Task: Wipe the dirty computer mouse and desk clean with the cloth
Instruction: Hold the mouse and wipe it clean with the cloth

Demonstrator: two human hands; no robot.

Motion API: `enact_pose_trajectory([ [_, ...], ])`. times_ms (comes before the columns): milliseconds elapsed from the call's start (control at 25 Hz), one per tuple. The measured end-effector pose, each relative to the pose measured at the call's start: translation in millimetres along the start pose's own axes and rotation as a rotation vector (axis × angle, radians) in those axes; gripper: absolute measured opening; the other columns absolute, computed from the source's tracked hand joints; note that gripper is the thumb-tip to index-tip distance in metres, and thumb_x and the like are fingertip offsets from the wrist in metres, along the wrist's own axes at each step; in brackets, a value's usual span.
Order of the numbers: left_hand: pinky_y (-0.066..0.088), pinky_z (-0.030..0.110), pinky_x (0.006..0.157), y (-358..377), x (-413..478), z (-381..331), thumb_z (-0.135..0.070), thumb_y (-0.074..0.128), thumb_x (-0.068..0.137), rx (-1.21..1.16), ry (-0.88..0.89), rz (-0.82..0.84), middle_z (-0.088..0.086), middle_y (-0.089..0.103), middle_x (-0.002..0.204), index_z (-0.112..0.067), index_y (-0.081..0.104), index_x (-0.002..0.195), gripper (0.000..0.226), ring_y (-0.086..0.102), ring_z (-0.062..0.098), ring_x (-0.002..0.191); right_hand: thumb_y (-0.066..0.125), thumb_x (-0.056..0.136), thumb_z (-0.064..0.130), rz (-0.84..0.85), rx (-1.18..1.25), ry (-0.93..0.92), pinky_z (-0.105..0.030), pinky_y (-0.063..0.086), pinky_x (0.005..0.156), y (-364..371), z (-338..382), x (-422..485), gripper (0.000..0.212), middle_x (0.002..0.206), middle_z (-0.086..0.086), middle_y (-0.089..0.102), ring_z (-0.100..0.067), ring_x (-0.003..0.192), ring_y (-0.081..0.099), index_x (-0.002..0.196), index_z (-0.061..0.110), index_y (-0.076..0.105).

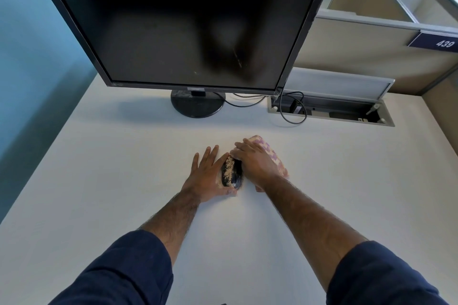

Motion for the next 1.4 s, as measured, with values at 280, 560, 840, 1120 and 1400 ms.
enact_pose_trajectory([
  [280, -0.017, 0.049, 0.123, 0.8, -0.1, 2.5, -0.091, 0.056, 0.068, 0.002, -0.001, -0.002, 0.0, -0.019, 0.17, -0.03, 0.002, 0.162, 0.125, -0.029, 0.015, 0.151, 0.058, 0.099, 0.022, 0.026, -0.017, 0.075, -0.045, 0.02, 0.121, 1.2, -11.0, 5.3, 0.04, 0.154, -0.009, 0.046, -0.03, 0.149, 0.029, 0.139, 0.022, 0.057],
  [560, -0.021, 0.045, 0.121, 2.6, 1.0, 3.5, -0.091, 0.056, 0.068, -0.007, -0.007, 0.003, -0.002, -0.022, 0.169, -0.032, 0.0, 0.162, 0.125, -0.039, 0.009, 0.144, 0.05, 0.098, 0.012, 0.043, 0.017, 0.121, -0.045, 0.019, 0.121, 4.7, -15.9, -2.1, 0.045, 0.155, -0.011, 0.044, -0.032, 0.149, 0.027, 0.142, 0.021, 0.055],
  [840, -0.019, 0.047, 0.122, 1.4, -0.1, 2.0, -0.089, 0.058, 0.069, 0.004, -0.011, 0.005, -0.001, -0.021, 0.169, -0.032, 0.0, 0.162, 0.124, -0.029, 0.015, 0.152, 0.053, 0.1, 0.019, 0.055, 0.013, 0.084, -0.044, 0.019, 0.121, 10.8, -9.1, -6.7, 0.045, 0.156, -0.01, 0.044, -0.031, 0.149, 0.028, 0.145, 0.023, 0.051],
  [1120, -0.017, 0.048, 0.123, 2.2, 0.9, 3.6, -0.094, 0.052, 0.065, 0.019, -0.018, 0.016, -0.003, -0.022, 0.169, -0.033, 0.0, 0.162, 0.125, -0.031, 0.014, 0.151, 0.049, 0.099, 0.008, 0.005, 0.101, 0.163, -0.043, 0.018, 0.122, 14.0, -15.0, -20.9, 0.051, 0.156, -0.005, 0.045, -0.029, 0.151, 0.026, 0.149, 0.018, 0.045],
  [1400, -0.019, 0.047, 0.122, 1.3, 0.7, 3.4, -0.098, 0.048, 0.063, -0.015, 0.005, -0.01, -0.003, -0.021, 0.169, -0.032, 0.001, 0.162, 0.128, -0.035, 0.011, 0.148, 0.055, 0.091, -0.001, -0.142, 0.163, 0.102, -0.047, 0.037, 0.112, 10.0, 0.2, -54.5, 0.052, 0.143, -0.005, 0.058, -0.034, 0.14, 0.044, 0.14, 0.014, 0.057],
])
Point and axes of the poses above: each hand's wrist, its own x-axis towards the middle knuckle, its own y-axis out of the palm, z = x × y, the point moved 10 cm from there along x, towards the middle knuckle
